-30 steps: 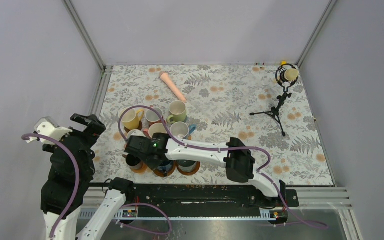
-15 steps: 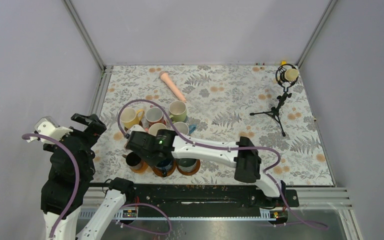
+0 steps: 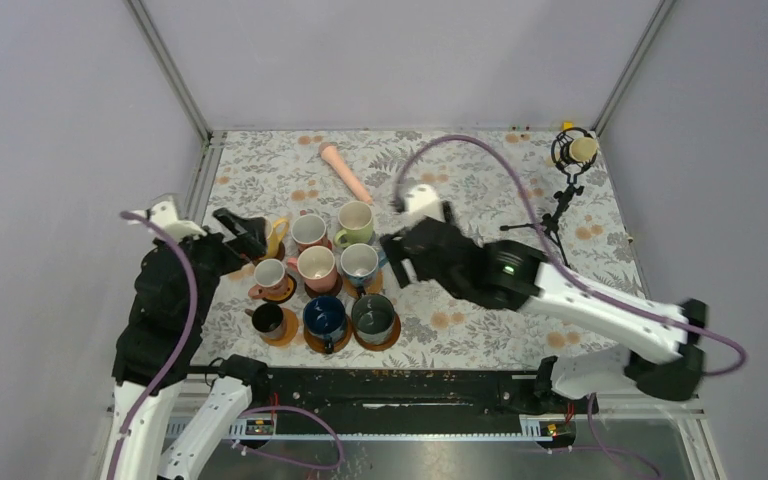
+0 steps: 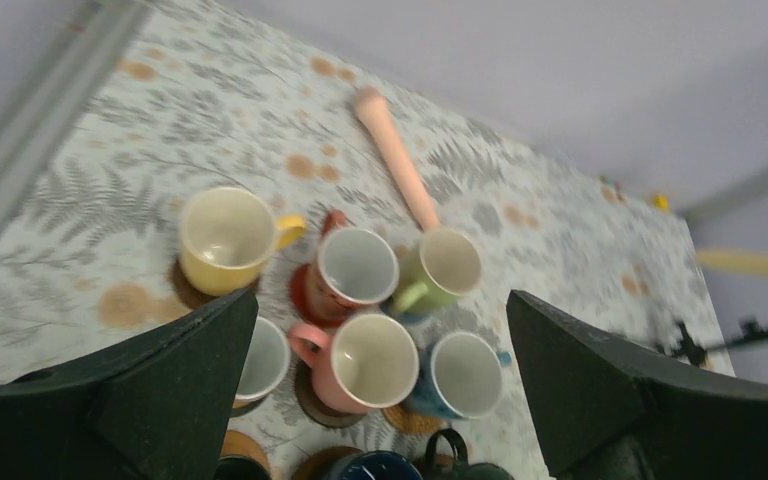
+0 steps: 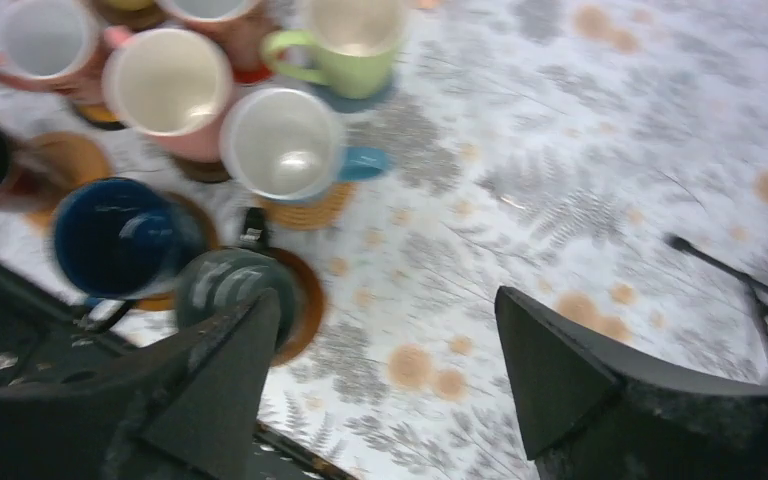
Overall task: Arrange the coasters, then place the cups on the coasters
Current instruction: Reset both arms
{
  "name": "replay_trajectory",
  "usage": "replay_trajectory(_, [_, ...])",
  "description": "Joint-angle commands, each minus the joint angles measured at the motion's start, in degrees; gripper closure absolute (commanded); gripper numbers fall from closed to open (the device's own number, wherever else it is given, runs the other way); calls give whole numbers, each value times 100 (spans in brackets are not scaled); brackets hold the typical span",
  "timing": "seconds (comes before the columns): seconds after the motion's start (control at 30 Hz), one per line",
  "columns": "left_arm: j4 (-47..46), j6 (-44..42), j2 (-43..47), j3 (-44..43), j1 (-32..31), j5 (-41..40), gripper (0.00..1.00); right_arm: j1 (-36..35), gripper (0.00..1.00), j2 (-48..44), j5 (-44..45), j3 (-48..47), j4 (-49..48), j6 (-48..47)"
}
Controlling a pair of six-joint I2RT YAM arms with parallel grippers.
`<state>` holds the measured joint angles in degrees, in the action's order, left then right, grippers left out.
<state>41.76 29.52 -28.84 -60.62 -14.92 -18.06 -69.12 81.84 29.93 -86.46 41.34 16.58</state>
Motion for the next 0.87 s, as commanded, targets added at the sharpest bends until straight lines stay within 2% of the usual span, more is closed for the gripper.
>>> replay_trajectory(0.0, [-892, -266, -376, 294, -19, 2051, 1, 72, 2, -1804, 1405, 1493, -879, -52])
replay_trajectory(0.1, [-1345, -231, -568, 529, -24, 3009, 1, 73, 1, -2983, 1410, 2489, -1054, 210])
replay_trajectory(0.23, [-2106, -66, -816, 936, -42, 4233, 1, 74, 1, -4349, 1072, 3307, -1085, 816])
replay_trajectory(0.33, [-2600, -47, -944, 1276, -137, 4799, 1, 74, 0, -5047, 1155, 3753, -1085, 1249])
replay_trajectory(0.4, [-2738, -106, -1018, 1432, -189, 4907, 1, 74, 0, -5377, 1282, 3910, -1033, 1456])
replay_trajectory(0.6, [-2845, -180, -1104, 1645, -204, 4917, 1, 74, 0, -5660, 1399, 4067, -1091, 1515])
replay_trajectory(0.83, [-2588, -339, -1065, 1561, -200, 4730, 1, 70, 1, -5192, 1462, 3949, -1167, 1461])
